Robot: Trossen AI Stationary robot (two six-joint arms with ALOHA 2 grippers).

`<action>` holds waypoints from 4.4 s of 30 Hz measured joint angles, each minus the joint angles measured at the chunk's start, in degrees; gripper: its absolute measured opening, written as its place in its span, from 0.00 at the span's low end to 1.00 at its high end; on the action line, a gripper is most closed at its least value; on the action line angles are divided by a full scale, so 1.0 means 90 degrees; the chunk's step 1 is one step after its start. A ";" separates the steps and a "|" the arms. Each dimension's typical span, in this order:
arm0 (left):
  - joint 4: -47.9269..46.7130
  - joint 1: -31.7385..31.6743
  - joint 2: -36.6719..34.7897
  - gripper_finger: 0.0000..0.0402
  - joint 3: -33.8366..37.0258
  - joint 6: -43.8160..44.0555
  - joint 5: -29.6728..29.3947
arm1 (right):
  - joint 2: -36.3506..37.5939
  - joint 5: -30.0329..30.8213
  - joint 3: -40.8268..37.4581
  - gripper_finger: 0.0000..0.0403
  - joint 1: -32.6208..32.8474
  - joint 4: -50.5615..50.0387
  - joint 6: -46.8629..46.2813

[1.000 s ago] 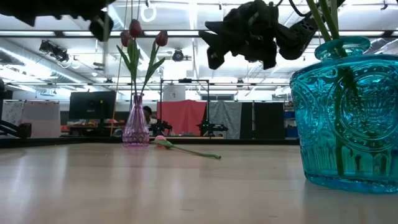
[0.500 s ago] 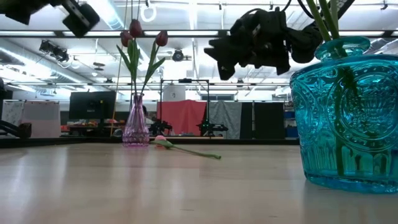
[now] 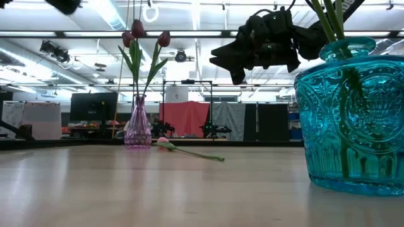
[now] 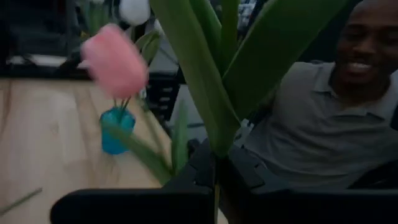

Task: Sort flowers into vase by color
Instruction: Put the bottom pink flower into the red vase, then put the pink flower into the red vase

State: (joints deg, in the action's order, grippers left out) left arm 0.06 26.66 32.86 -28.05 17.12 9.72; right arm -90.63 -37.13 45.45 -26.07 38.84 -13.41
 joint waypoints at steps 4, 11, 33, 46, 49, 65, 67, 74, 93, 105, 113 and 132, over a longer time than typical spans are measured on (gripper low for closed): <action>0.0611 0.0584 0.0285 0.03 0.0000 -0.0188 -0.0405 | -0.0005 0.0027 0.0000 0.32 0.0016 -0.0032 -0.0051; 0.0563 0.1055 0.0368 0.03 0.0000 -0.0381 -0.1309 | -0.0009 0.0011 0.0000 0.32 0.0074 -0.0038 -0.0050; -0.0456 0.1105 0.0873 0.29 0.0000 0.0329 -0.1577 | -0.0015 -0.0016 0.0002 0.32 0.0149 -0.0617 0.0226; -0.2258 0.1083 0.0690 0.39 -0.0282 0.1468 -0.1148 | -0.0024 0.0768 0.0909 0.32 0.0402 -0.3730 0.1185; -0.3349 0.1103 0.0567 0.35 -0.0758 0.1420 -0.2039 | -0.0024 0.1669 0.0993 0.32 0.0692 -0.4001 0.1191; -0.4619 0.1107 0.0492 0.23 -0.1229 0.1215 -0.4861 | -0.1808 0.3863 0.1585 0.36 0.1793 -0.3510 0.0986; -0.4539 0.1107 0.0478 0.23 -0.1229 0.1122 -0.4914 | -0.2115 0.3862 0.1856 0.38 0.1844 -0.3558 0.1000; -0.4471 0.1109 0.0467 0.22 -0.1229 0.1125 -0.4913 | -0.2927 0.4314 0.2635 0.40 0.2025 -0.3624 0.0967; -0.4279 0.1109 0.0477 0.22 -0.1229 0.2295 -0.5145 | -0.3529 0.4634 0.2839 0.28 0.2044 -0.3914 0.1013; -0.3890 0.1107 0.0677 0.22 -0.1226 0.1772 -0.5258 | -0.2900 0.3708 0.2801 0.02 0.1637 -0.5684 0.1329; -0.3802 0.1088 0.1065 0.22 -0.1226 0.1478 -0.5712 | -0.1783 0.3353 0.2773 0.01 0.1386 -0.7057 0.2408; -0.1878 0.0690 0.0819 0.22 -0.1277 -0.0988 -0.6453 | -0.0452 0.1617 0.2790 0.01 0.1548 -0.3424 0.2584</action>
State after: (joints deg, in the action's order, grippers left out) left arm -16.84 32.87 40.23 -39.54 8.23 -48.36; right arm -94.70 -22.57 70.57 -12.14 8.02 9.84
